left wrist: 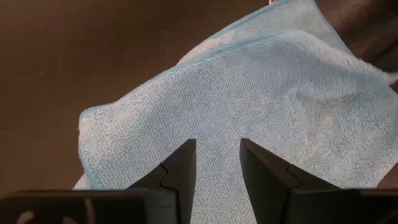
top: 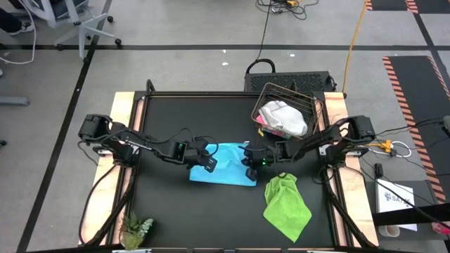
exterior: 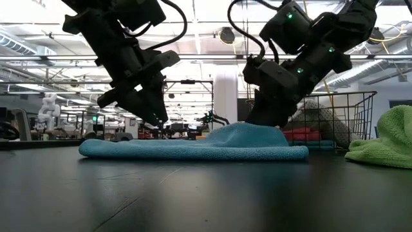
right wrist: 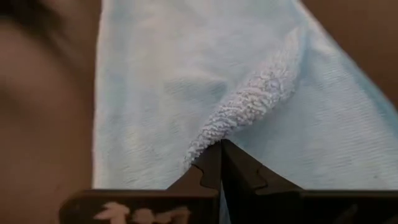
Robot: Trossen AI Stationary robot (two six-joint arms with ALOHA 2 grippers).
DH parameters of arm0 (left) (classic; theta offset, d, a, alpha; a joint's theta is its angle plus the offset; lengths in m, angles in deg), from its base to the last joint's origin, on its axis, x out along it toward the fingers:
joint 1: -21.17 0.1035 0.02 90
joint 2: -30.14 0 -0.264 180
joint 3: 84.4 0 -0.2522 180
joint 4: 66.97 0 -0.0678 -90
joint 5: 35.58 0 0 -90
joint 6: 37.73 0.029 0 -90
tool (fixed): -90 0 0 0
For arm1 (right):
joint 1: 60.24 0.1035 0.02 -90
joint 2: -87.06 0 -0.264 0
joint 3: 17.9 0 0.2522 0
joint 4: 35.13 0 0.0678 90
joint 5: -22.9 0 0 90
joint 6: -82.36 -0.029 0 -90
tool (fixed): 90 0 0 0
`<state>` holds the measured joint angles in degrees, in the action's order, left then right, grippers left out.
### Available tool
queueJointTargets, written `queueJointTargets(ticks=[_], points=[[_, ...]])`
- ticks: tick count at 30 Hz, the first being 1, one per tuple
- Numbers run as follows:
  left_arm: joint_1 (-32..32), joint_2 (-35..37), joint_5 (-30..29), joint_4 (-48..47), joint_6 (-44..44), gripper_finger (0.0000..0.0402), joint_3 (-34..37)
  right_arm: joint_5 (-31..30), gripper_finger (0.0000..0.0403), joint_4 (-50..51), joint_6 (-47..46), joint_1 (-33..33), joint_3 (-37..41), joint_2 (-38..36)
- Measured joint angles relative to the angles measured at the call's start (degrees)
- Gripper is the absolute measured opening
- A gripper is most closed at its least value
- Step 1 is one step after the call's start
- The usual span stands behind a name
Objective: Fold microfiber towels
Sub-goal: Fold the blue towel
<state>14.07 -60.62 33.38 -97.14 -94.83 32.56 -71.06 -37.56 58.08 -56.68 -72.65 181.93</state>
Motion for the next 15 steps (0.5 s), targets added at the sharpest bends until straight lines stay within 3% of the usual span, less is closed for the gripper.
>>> queueJointTargets(ticks=[15], points=[[0.1,0.0,-0.1,0.0,1.0,0.0127,0.0,-2.3,0.0000,0.2,-0.8,7.0,0.0,0.0]])
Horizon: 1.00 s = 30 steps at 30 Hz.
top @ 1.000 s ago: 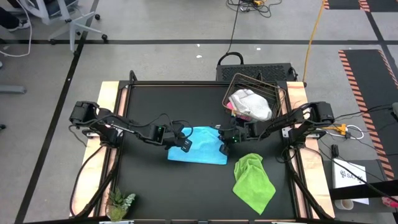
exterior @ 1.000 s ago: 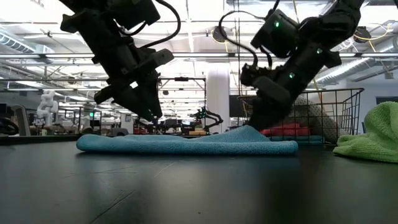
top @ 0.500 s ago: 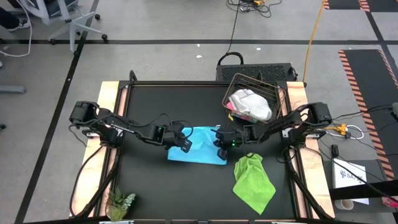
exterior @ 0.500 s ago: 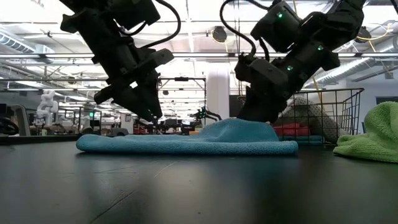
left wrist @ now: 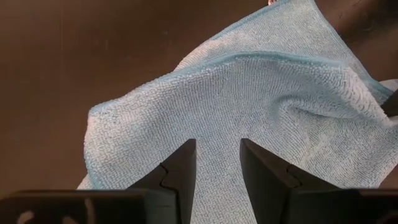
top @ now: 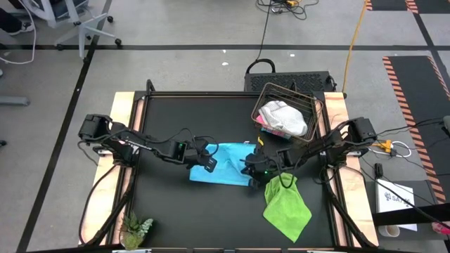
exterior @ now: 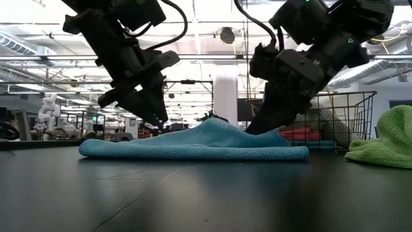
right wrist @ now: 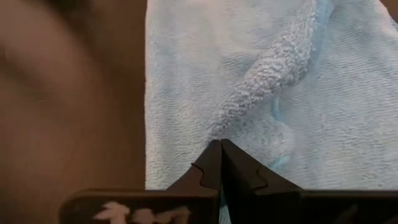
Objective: Fold microfiber towels
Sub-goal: Fold the blue towel
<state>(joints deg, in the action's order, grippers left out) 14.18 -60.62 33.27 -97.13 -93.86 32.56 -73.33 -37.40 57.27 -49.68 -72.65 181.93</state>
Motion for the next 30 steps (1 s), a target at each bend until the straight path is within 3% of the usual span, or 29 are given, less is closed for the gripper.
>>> queueJointTargets(ticks=[6,12,22,30], points=[[0.8,0.0,-0.4,0.0,0.4,0.0127,0.0,-3.1,0.0000,-0.9,-1.0,0.5,0.0,0.1],[2.7,0.0,-1.8,1.4,1.0,0.0127,0.0,-3.0,0.0000,-8.8,-1.5,0.6,0.0,4.5],[5.7,0.0,-2.8,14.0,6.2,0.0127,0.0,-1.5,0.0000,-13.8,-6.3,2.5,-0.2,11.4],[3.9,-0.3,5.5,14.1,9.4,0.0127,0.0,-1.2,0.0000,-13.8,-5.3,2.0,-0.1,11.4]])
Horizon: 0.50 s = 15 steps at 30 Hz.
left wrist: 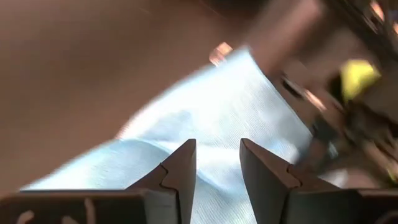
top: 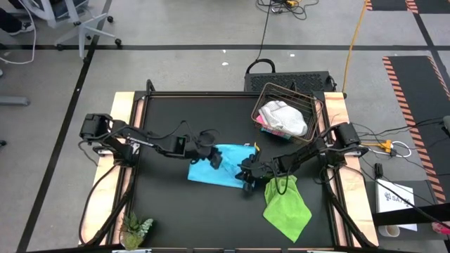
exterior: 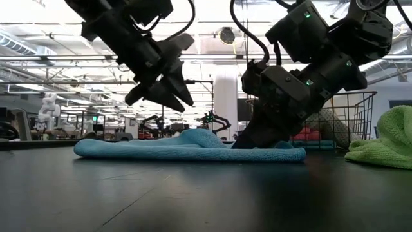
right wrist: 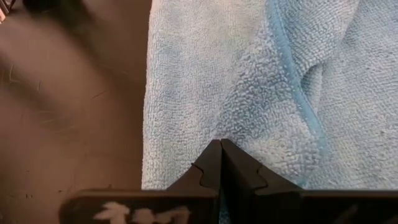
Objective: Fold microfiber towels
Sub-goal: Fold the blue towel
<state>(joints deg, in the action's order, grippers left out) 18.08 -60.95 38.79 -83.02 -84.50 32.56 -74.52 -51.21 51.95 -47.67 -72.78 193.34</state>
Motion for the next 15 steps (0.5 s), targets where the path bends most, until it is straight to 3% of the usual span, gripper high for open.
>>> queueJointTargets(ticks=[7,15], points=[[-3.7,-8.5,8.1,8.6,4.4,0.0127,0.0,0.3,0.0000,-0.9,0.9,-0.9,0.1,0.2],[-3.9,-17.5,8.2,17.0,-0.6,0.0127,-0.2,2.0,0.0000,0.2,1.3,-1.3,0.1,-0.9]])
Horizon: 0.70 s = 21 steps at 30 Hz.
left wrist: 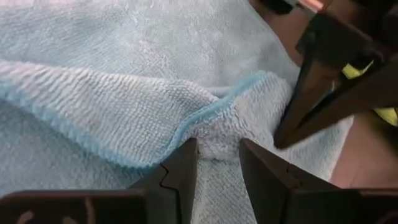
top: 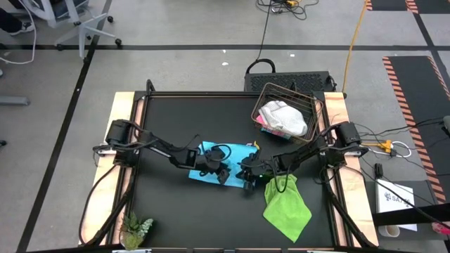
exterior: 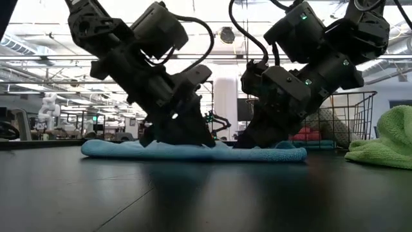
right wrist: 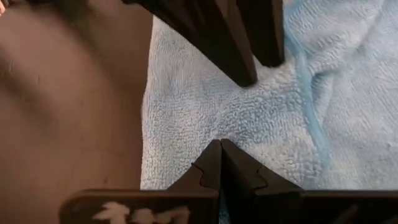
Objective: Fold microfiber towels
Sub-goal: Fold the blue towel
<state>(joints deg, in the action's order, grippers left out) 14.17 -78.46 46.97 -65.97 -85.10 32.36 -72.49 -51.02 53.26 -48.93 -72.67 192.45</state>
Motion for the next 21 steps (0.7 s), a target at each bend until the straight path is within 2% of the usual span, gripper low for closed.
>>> queueJointTargets(ticks=[7,12,16,21], points=[[0.5,0.0,1.0,0.0,1.0,0.0127,0.1,1.6,0.0004,9.5,1.8,-1.9,0.2,-9.2],[0.6,0.0,1.2,0.0,1.0,0.0127,0.1,2.5,0.0033,16.9,4.1,-2.4,0.1,-15.8],[0.6,0.0,1.2,0.1,0.9,0.0127,0.1,2.6,0.0062,21.7,1.9,-3.1,0.1,-16.0],[0.6,0.0,1.2,0.1,0.7,0.0127,0.1,2.8,0.0096,20.3,-1.8,-4.1,0.1,-13.2]])
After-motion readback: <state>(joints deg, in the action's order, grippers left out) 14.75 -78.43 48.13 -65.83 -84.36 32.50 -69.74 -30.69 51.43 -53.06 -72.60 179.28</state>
